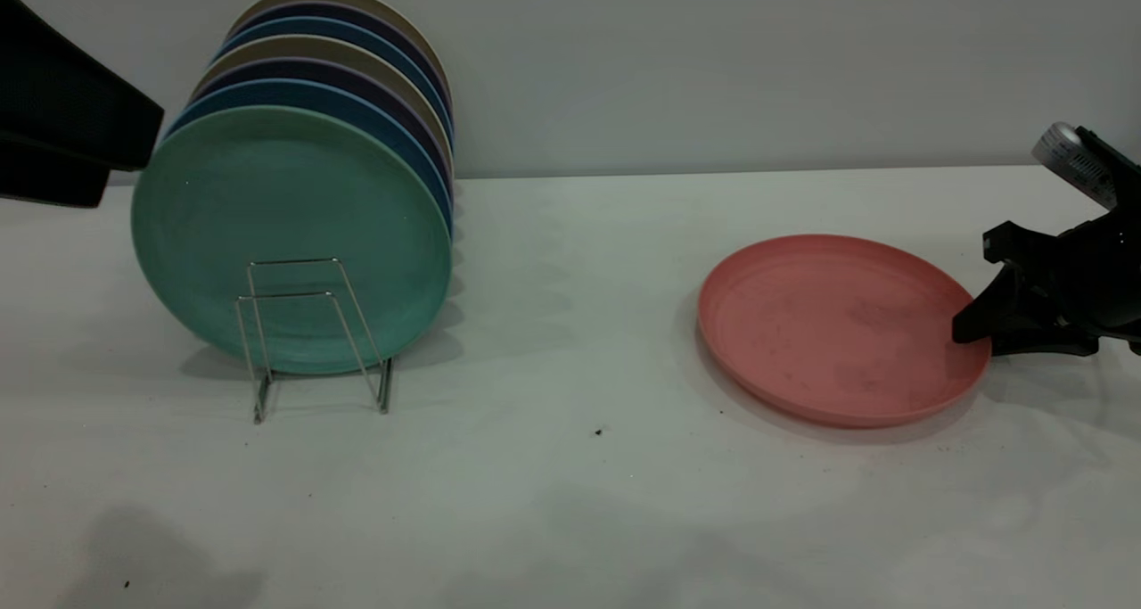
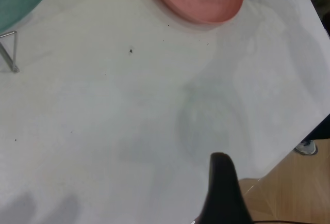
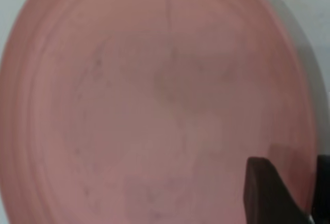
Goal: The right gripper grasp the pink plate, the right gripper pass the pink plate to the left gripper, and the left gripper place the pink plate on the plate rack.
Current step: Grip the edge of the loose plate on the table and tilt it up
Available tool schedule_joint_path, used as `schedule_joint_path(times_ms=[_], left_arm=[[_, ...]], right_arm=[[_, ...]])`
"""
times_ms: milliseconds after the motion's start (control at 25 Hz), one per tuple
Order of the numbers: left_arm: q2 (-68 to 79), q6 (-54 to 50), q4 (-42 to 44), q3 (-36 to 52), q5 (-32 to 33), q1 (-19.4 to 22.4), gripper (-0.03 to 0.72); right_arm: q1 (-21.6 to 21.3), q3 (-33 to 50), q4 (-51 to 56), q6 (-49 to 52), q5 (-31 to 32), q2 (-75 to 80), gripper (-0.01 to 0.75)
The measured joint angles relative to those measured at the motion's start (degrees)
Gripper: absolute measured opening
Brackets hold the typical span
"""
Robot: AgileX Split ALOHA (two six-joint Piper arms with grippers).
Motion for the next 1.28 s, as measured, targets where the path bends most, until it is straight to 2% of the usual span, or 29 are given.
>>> schedule_joint_path(times_ms=[360,520,600,880,1120,1280], left_arm=[[0.0,0.0,0.0,0.0,0.7,0.0,0.545],[0.0,0.0,0.0,0.0,0.7,0.0,0.545],[0.0,0.0,0.0,0.0,0.7,0.0,0.545],[0.0,-0.1,-0.9,0.0,0.7,0.0,0.545],[1.5,-0.2,-3.2,-0.1,0.6,0.0,0.545],[7.3,3.2,-7.9,-0.2,0.5,0.0,0.545]], right_arm=[[0.0,-0.4,2.4,0.9,0.3,2.0,0.198],[0.0,-0.4,2.7,1.0,0.8,2.4,0.049],[0.0,-0.4,2.9,1.0,1.1,2.5,0.016],[0.0,-0.4,1.3,0.5,7.4,2.9,0.011],[0.0,-0.4,-7.8,0.5,11.8,-0.8,0.011],[0.0,-0.4,-9.0,0.6,14.3,-3.1,0.011]])
